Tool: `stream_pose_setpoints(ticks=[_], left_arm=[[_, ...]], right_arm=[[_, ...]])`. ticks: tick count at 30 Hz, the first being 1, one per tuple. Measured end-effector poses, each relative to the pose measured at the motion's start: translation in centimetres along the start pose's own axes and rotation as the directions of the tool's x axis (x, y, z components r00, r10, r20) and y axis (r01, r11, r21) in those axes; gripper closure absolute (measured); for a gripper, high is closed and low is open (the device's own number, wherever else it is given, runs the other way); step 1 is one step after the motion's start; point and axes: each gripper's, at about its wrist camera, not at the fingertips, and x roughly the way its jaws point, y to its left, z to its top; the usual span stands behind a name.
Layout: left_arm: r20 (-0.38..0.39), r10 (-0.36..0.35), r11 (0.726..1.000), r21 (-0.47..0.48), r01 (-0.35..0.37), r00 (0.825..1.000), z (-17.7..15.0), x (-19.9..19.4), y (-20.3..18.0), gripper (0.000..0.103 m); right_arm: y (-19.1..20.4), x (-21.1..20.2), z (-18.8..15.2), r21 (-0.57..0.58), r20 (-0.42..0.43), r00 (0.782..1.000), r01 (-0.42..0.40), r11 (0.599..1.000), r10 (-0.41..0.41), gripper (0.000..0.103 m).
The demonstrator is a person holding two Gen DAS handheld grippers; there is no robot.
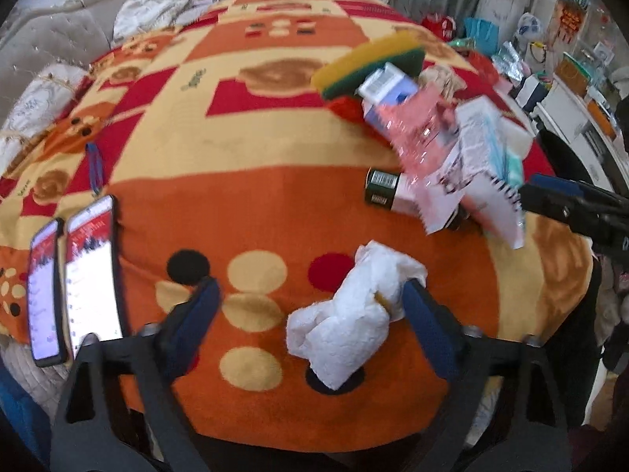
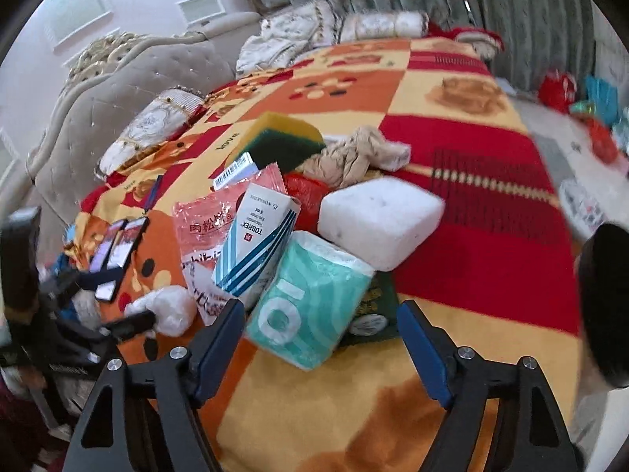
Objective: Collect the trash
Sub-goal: 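Grasp the white crumpled tissue with the left tool while the right tool grasps the teal tissue pack, then carry both items over the black bin and open both tools to drop them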
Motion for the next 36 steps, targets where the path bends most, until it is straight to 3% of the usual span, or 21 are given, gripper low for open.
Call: stream_pose_setpoints(ticks=[3,5,7,8,15,28,36], left_arm=[[-0.022,-0.041,0.999,-0.003,0.041,0.999,0.1,0.7,-0.1,0.030],[-0.029,-0.061,0.998,0.009,0.062,0.998,0.2,0.9,-0.5,0.044],[-0.034,-0.083,0.996,0.020,0.084,0.996,0.5,0.7,-1.0,0.072],[-0.034,-0.089,0.996,0.029,0.090,0.995,0.7,0.5,-1.3,0.076],[-0.006,-0.134,0.991,0.028,0.134,0.991,1.8,-1.6,-2.1,0.079],[0.143,0.015,0.999,-0.031,-0.011,0.990,6.0,-5.2,-0.5,0.079],[0.186,-0.062,0.998,0.007,0.062,0.981,7.5,-6.6,-3.5,0.079]], right_arm=[[-0.3,1.2,0.2,0.047,-0.016,0.998,-0.052,0.998,0.053,0.043],[-0.3,2.0,0.1,0.057,-0.037,0.996,-0.077,0.995,0.079,0.052],[-0.3,1.8,-0.1,0.044,-0.031,0.996,-0.082,0.996,0.084,0.057],[-0.3,1.5,-0.1,0.040,-0.028,0.996,-0.081,0.996,0.082,0.058],[-2.4,-3.6,0.2,0.011,0.043,0.998,-0.042,0.999,0.041,0.061],[-6.3,-7.7,-0.2,0.066,0.105,0.994,0.004,0.998,-0.010,0.061],[-8.3,-9.0,0.2,0.093,0.141,0.990,0.017,0.995,-0.030,0.061]])
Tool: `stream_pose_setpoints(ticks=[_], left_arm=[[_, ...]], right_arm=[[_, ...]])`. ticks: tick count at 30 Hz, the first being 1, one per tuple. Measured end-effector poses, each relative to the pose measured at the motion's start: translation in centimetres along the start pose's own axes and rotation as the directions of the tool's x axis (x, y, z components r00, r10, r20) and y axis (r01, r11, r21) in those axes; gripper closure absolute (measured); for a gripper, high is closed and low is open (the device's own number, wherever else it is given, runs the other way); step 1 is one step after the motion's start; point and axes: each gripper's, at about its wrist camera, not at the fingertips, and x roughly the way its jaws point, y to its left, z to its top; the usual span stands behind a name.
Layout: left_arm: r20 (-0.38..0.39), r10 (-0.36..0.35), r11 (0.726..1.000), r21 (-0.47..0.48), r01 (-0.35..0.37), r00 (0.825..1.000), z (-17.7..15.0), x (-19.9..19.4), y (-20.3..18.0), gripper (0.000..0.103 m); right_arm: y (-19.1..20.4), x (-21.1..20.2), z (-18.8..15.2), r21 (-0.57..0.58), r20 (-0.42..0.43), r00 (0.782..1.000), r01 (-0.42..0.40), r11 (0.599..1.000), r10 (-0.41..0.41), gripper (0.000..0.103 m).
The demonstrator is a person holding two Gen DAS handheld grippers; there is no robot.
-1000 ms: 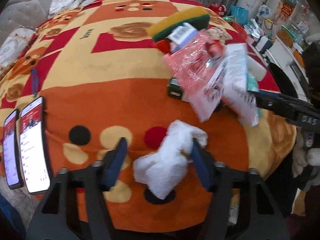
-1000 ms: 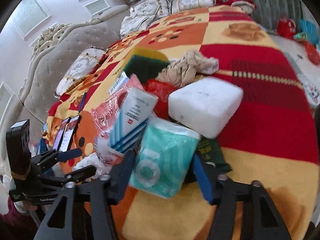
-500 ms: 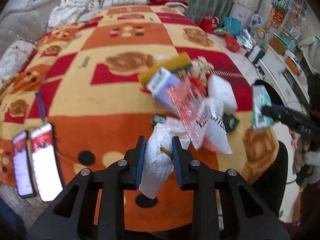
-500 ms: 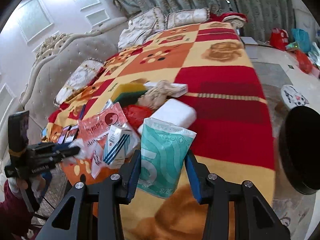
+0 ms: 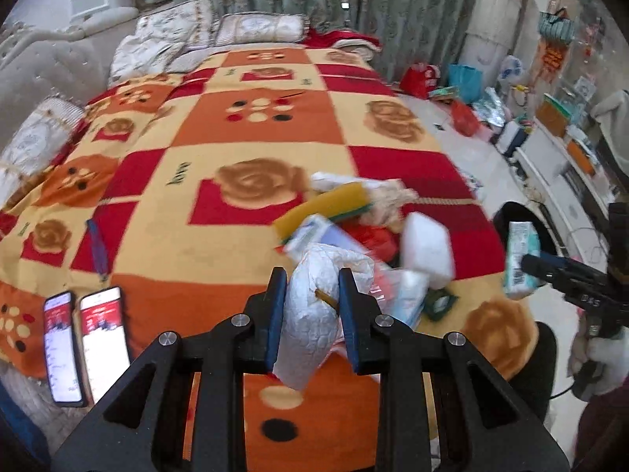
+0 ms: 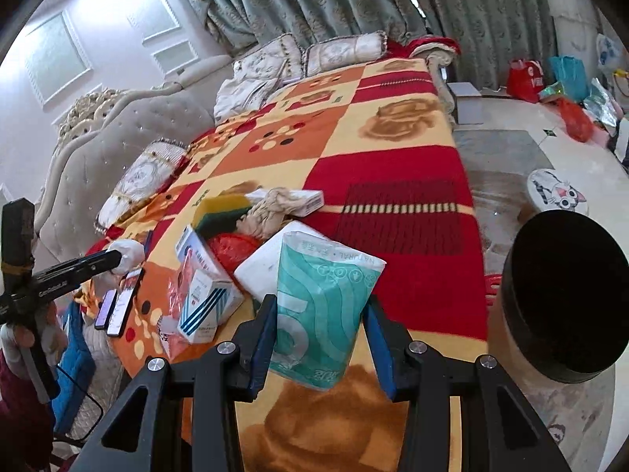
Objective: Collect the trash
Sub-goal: 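Carry both items over the black bin and open both tools to drop them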
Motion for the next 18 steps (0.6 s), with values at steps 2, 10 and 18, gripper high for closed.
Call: stream_pose_setpoints(ticks=[2,10,18], left_arm=[[0.001,-0.037,0.999,0.016,0.037,0.999,0.6,0.2,-1.6,0.079],[0.002,-0.184,0.979,0.090,0.183,0.983,3.0,1.4,-9.5,0.079],[-0.057,-0.314,0.936,0.147,0.319,0.948,4.7,4.1,-18.6,0.079]], right_arm=[[-0.7,-0.5,0.2,0.009,0.012,1.000,0.011,1.000,-0.011,0.061],[-4.8,-3.4,1.0,0.068,0.058,0.994,0.089,0.994,-0.093,0.061],[-11.5,-6.2,1.3,0.177,0.079,0.969,0.216,0.960,-0.232,0.061]])
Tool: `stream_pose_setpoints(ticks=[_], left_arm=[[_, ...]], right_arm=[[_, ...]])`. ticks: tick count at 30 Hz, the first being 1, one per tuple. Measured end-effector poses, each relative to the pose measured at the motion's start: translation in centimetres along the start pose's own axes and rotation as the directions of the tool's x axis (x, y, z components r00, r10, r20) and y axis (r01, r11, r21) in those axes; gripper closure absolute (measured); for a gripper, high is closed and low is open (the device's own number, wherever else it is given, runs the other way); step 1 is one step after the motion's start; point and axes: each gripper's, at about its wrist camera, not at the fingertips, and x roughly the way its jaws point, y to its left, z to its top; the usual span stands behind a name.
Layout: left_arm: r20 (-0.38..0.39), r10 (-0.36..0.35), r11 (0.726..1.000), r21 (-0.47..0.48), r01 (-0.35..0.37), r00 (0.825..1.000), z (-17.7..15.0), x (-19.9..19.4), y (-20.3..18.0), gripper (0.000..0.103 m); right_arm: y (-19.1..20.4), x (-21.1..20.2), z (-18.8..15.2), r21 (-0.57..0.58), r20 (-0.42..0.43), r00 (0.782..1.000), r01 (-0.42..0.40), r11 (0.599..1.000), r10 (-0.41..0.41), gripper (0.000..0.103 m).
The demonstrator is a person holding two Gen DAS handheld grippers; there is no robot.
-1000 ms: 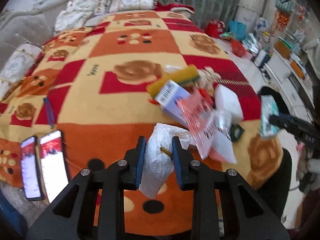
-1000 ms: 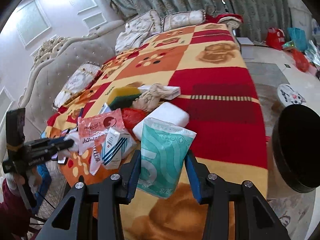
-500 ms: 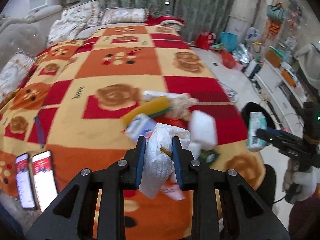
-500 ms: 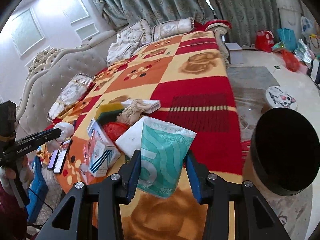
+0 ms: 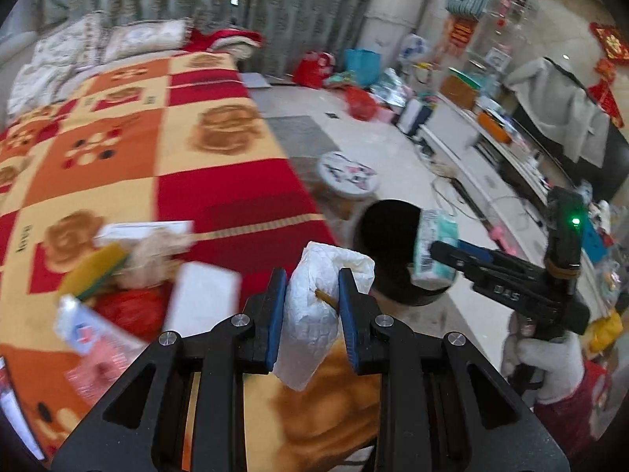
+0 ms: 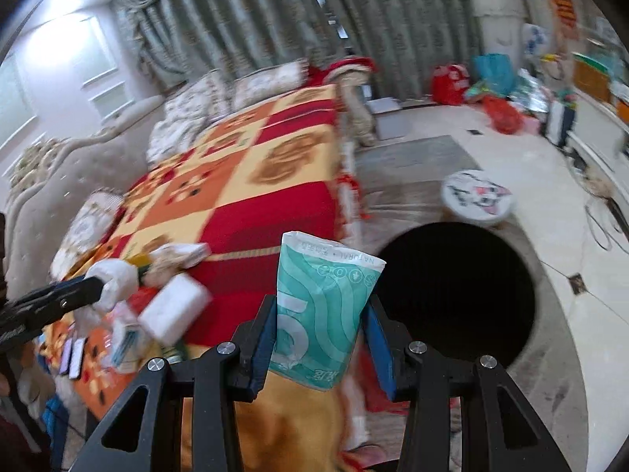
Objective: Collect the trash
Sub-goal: 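Carry both items over the black bin and open both tools to drop them, then bring both open tools back to the trash pile on the blanket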
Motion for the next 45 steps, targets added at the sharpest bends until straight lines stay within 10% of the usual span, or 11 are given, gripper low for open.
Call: stream_pose_setpoints(ticks=[18,23,25,45], left_arm=[[-0.057,-0.137,0.987,-0.086,0.132,0.989,3.9,11.7,-7.7,0.077],[-0.059,-0.196,0.975,-0.117,0.189,0.979,4.1,13.3,-8.0,0.053],[-0.061,-0.186,0.977,-0.120,0.177,0.981,4.0,13.5,-7.8,0.051],[-0.021,0.030,0.997,-0.074,-0.031,0.999,1.4,7.6,-4.9,0.051]], right_arm=[[-8.7,2.1,0.6,0.129,-0.023,0.993,0.121,0.984,-0.119,0.058],[-9.9,1.8,0.9,0.170,-0.005,0.992,0.126,0.977,-0.127,0.048],[-10.0,1.7,0.9,0.173,-0.002,0.992,0.121,0.978,-0.122,0.035],[-4.5,1.7,-0.3,0.072,-0.018,0.996,0.092,0.993,-0.091,0.034]])
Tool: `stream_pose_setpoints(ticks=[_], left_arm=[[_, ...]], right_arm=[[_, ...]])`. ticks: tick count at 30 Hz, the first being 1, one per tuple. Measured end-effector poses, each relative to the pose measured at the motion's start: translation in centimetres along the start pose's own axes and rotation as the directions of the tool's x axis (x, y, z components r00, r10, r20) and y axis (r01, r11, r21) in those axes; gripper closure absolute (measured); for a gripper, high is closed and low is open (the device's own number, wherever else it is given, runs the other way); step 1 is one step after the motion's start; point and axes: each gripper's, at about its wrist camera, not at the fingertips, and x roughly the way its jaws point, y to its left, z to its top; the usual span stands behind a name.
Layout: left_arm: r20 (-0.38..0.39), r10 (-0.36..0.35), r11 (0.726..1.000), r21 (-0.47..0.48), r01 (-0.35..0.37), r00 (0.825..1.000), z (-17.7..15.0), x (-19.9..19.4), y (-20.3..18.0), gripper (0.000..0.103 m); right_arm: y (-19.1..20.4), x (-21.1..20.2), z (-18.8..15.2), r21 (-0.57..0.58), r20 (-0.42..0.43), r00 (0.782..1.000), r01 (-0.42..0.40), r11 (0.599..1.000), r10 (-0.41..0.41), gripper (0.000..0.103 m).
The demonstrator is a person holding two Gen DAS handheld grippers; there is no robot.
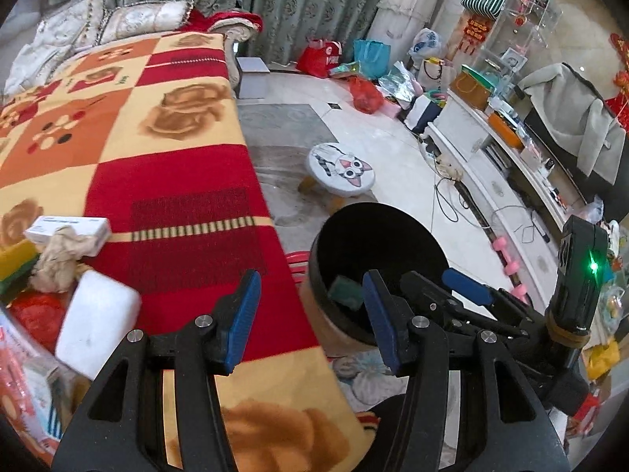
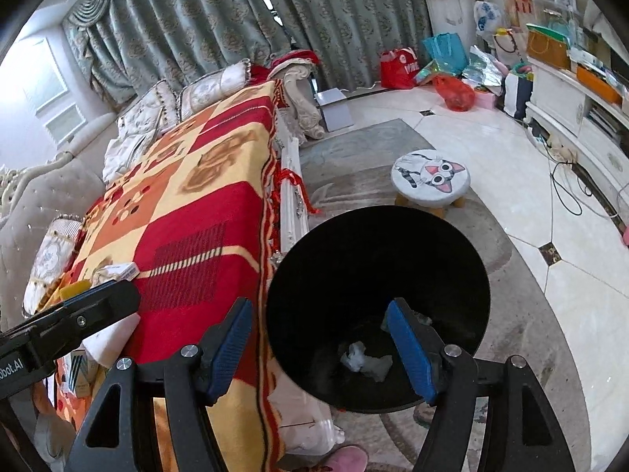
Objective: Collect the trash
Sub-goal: 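Bring both open tools back to the trash pile on the blanket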
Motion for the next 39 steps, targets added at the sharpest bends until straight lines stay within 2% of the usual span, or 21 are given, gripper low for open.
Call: stream_pose_setpoints(ticks=[19,28,34,39], left_arm=[[0.065,0.095,0.995,-0.001,-0.095,0.993,-2.5,-6.4,4.0,0.051],[0.069,0.113,0.993,-0.024,-0.111,0.991,-3.3,-8.5,6.3,0.050],[0.071,0.116,0.993,-0.038,-0.113,0.991,-4.2,-10.6,8.7,0.050],[0.062,0.154,0.986,-0.072,-0.149,0.986,-5.0,-12.4,12.4,0.050]], right_arm=[[6.8,-1.1,-1.4,-0.077,-0.012,0.998,-0.060,0.995,0.059,0.032],[10.7,-1.0,-2.1,-0.134,-0.033,0.994,-0.103,0.986,0.100,0.030],[13.8,-0.6,-2.9,-0.181,-0.067,0.987,-0.154,0.971,0.144,0.029],[16.4,0.0,-3.9,-0.209,-0.110,0.975,-0.214,0.954,0.194,0.029]])
